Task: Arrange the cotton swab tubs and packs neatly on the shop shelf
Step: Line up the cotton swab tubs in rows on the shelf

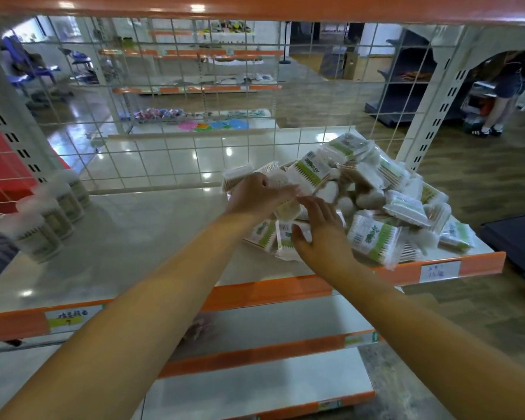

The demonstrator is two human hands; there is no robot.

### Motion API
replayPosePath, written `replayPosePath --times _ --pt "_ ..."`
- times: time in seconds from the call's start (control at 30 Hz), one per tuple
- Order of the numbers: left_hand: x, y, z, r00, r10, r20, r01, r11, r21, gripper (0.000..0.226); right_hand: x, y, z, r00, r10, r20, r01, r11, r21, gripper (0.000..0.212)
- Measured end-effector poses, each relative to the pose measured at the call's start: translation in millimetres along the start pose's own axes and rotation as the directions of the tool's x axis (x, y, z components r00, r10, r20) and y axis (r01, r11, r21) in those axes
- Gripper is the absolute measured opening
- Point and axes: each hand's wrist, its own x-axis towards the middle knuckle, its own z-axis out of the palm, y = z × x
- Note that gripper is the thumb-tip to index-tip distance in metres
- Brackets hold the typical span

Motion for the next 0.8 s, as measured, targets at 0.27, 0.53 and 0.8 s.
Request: replayPosePath --times 0.27,0.53,0.8 --pt "-6 -9 -24 0.998 -0.034 -0.059 0.035 0.999 0.013 0.044 11 -26 28 0.996 -0.014 -0.087 0.019 0.998 0.056 0.057" --pt "-12 -32 -67 0.999 -0.031 0.025 0.031 0.999 -0.012 0.044 22 -49 44 0.999 -0.045 0.028 0.038 0.975 0.219 0.056" --pt "-21 -71 -128 0.980 -0.035 0.195 -0.006 0.979 0.205 0.020 22 -80 69 0.976 -0.116 0.187 0.077 0.977 0.201 0.065"
